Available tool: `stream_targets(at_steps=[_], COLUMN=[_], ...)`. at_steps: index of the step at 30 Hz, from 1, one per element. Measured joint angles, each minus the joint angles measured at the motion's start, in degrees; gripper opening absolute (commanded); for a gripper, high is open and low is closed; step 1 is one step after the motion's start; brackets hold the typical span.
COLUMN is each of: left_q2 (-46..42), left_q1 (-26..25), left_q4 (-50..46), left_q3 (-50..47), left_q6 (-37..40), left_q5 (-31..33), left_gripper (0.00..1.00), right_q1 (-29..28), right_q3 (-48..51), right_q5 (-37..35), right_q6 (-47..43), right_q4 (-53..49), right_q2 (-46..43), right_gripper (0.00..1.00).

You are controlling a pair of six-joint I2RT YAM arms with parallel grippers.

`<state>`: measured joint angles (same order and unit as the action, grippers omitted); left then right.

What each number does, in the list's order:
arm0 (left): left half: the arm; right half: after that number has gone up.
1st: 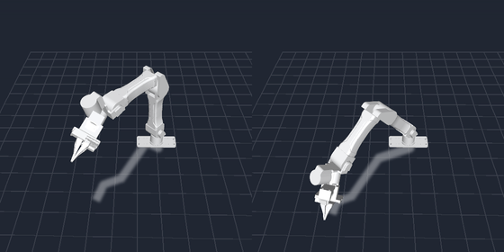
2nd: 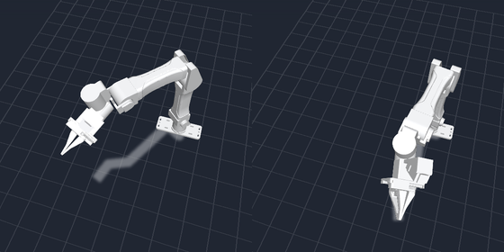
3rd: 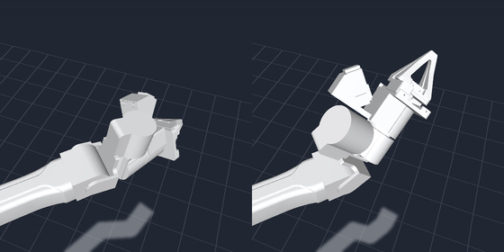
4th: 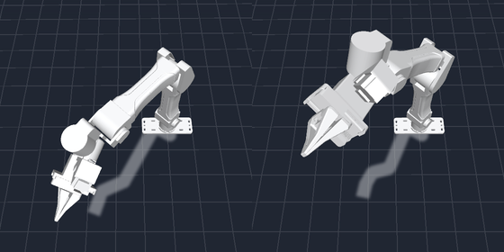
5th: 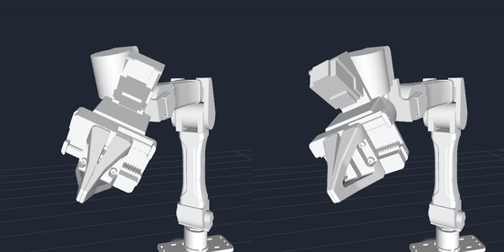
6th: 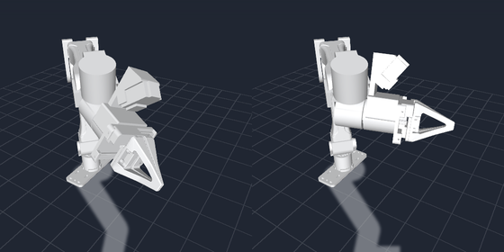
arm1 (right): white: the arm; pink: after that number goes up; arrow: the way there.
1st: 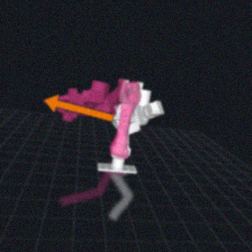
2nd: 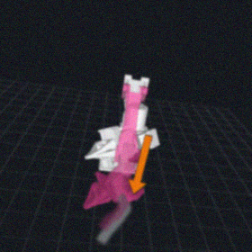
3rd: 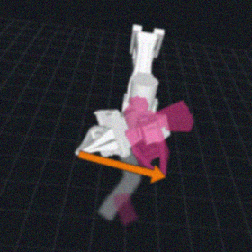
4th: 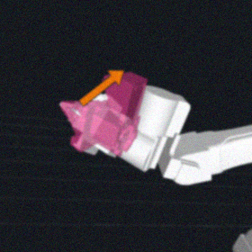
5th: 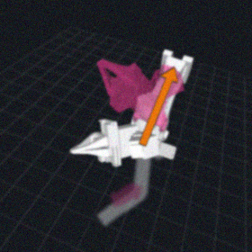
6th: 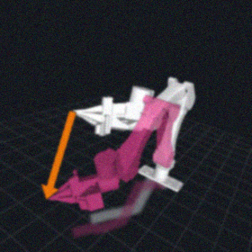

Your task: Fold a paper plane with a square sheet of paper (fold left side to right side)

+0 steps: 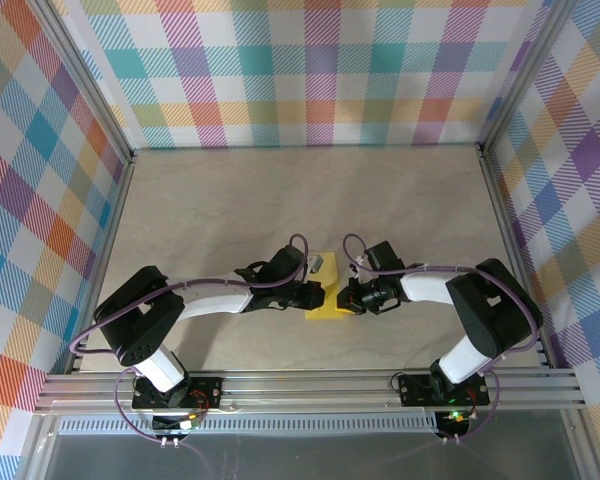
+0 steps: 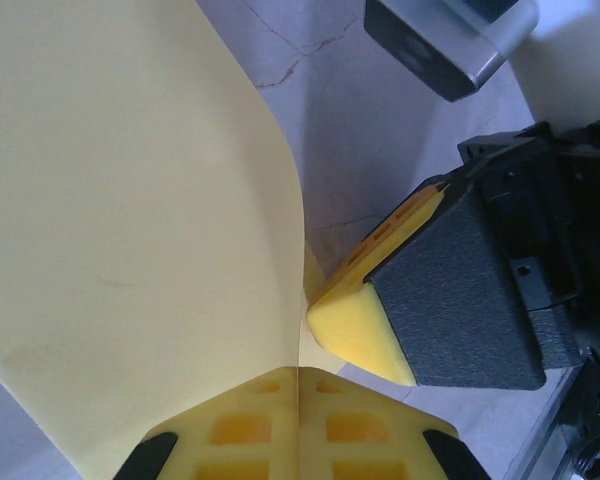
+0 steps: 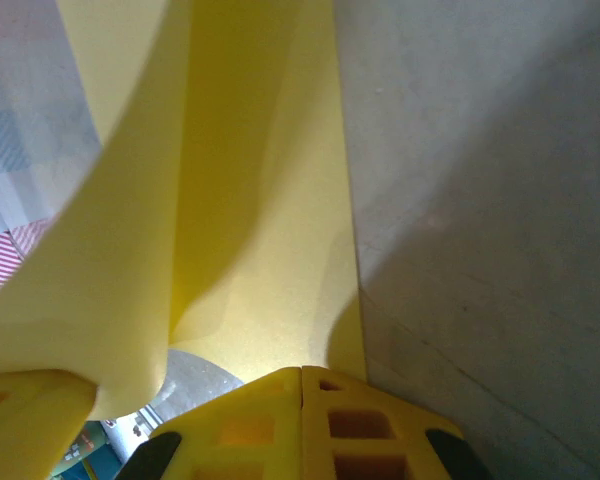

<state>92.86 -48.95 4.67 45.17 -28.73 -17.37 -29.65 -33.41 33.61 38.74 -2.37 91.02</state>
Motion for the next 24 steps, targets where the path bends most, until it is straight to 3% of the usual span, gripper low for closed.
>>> stream_targets(at_steps=[24], left_q2=[3.32], left_q1=[4.31], left_q4=[-1.66], left_q3=[-0.02], left_q6=[4.24], left_q5=[-3.17], left_gripper=[0.0], right_q1=[-0.68], right_q3=[-0.9], right_q5=[-1.22], right_q6=[-1.07], right_q4=[-1.66], right_q2=[0.33], right_gripper=[0.0])
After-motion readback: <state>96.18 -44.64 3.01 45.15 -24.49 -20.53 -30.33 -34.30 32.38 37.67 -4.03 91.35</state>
